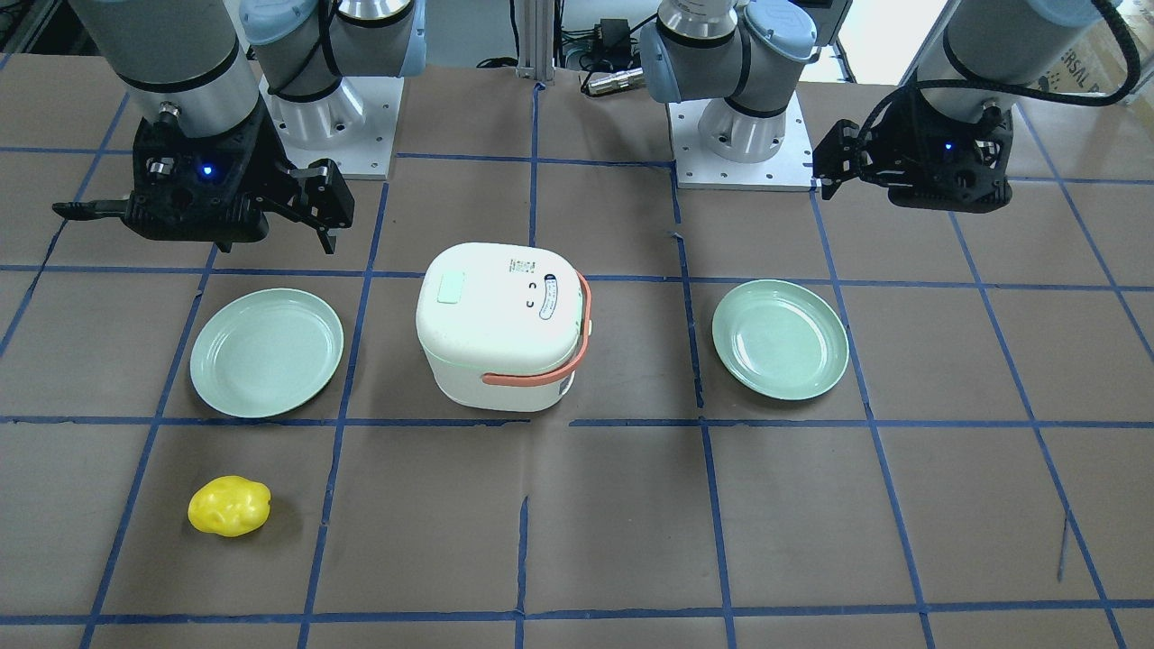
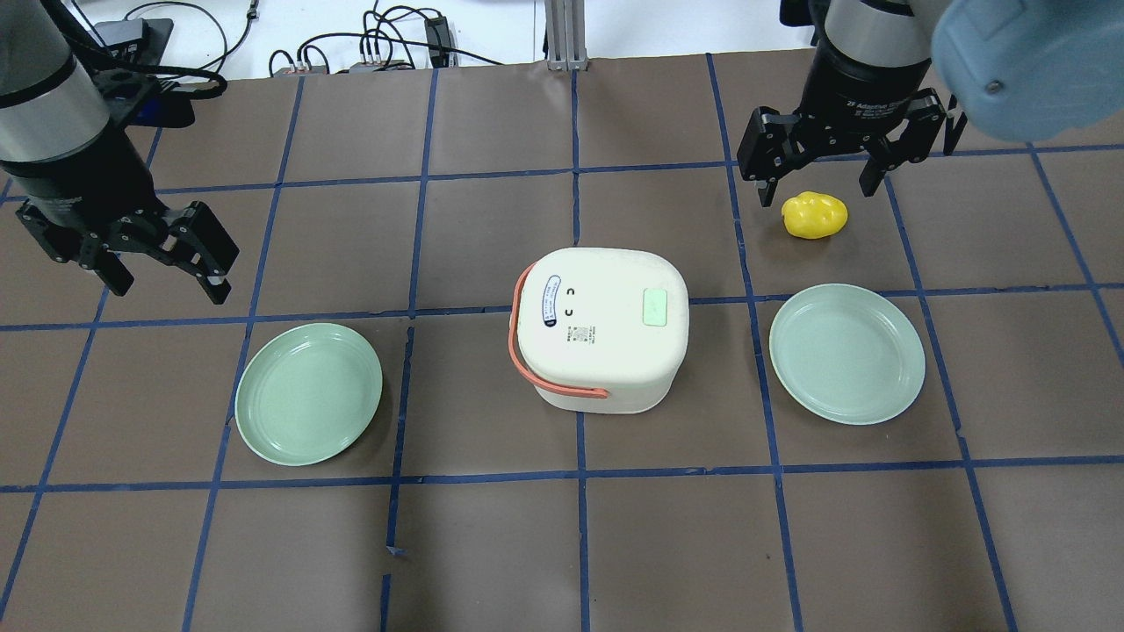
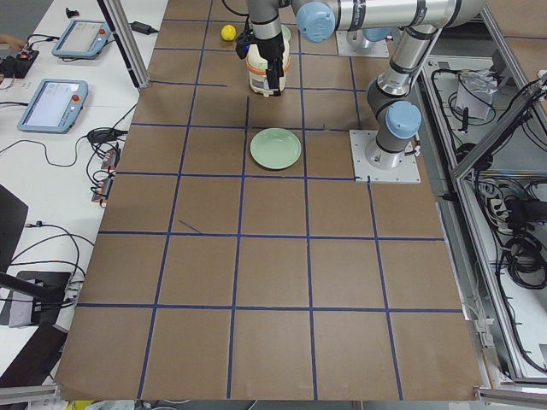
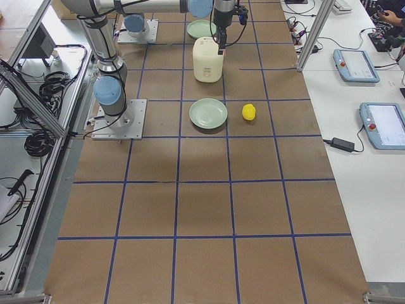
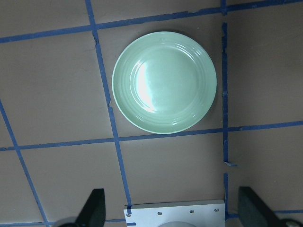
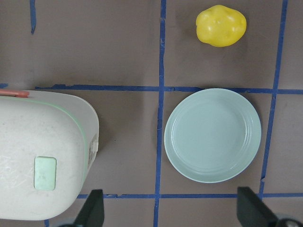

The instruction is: Press rice cooker button

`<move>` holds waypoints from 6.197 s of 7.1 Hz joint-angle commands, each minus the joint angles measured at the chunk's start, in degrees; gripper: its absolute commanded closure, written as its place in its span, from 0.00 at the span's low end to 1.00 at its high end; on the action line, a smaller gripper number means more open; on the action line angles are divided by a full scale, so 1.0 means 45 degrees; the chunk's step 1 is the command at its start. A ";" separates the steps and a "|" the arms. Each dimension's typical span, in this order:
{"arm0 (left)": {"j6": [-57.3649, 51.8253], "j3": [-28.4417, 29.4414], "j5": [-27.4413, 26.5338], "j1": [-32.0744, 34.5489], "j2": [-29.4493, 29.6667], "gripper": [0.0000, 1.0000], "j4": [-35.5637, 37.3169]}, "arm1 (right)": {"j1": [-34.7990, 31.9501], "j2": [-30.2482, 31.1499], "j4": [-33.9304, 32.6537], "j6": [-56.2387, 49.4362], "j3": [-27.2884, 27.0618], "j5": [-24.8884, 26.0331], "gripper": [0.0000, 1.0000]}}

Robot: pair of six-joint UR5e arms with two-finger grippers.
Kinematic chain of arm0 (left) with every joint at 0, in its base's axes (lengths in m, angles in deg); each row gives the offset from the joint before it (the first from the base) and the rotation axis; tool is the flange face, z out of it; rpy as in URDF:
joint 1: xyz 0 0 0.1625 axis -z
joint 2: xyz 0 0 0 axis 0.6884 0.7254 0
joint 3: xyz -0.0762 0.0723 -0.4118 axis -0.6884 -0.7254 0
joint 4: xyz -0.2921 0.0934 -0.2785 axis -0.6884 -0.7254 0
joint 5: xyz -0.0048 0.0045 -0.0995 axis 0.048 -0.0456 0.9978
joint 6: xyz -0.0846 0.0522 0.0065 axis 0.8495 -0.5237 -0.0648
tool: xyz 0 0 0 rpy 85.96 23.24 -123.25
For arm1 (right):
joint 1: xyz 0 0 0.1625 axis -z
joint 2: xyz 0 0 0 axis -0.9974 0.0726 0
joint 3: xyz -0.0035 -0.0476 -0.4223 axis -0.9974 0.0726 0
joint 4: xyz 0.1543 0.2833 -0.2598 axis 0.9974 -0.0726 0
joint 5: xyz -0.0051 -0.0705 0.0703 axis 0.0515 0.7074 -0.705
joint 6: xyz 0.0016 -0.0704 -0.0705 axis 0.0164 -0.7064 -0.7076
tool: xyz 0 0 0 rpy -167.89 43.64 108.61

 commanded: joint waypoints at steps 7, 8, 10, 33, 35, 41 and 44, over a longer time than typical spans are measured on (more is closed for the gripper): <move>0.0000 0.0000 0.0000 0.0000 0.0000 0.00 0.0000 | -0.0014 -0.0003 -0.0048 0.0067 0.0041 0.0000 0.00; 0.0000 0.0000 0.0000 0.0000 0.0000 0.00 0.0000 | -0.0150 0.0016 -0.0125 0.0687 0.0100 -0.0039 0.00; 0.0000 0.0000 0.0000 0.0000 0.0000 0.00 0.0000 | -0.1316 -0.0003 -0.0184 0.2755 0.0061 -0.0606 0.00; 0.0000 0.0000 0.0000 0.0000 0.0000 0.00 0.0000 | -0.2534 -0.1058 -0.2235 0.3447 -0.1636 -0.1582 0.86; 0.0000 0.0000 0.0000 0.0000 0.0000 0.00 0.0000 | -0.2534 -0.1019 -0.2391 0.3486 -0.2026 -0.1602 0.86; 0.0000 0.0000 0.0000 0.0000 0.0000 0.00 0.0000 | -0.2554 -0.1000 -0.2607 0.3642 -0.2458 -0.1993 0.84; 0.0000 0.0000 0.0000 0.0000 0.0000 0.00 0.0000 | -0.2554 -0.1039 -0.2607 0.3603 -0.2497 -0.1993 0.85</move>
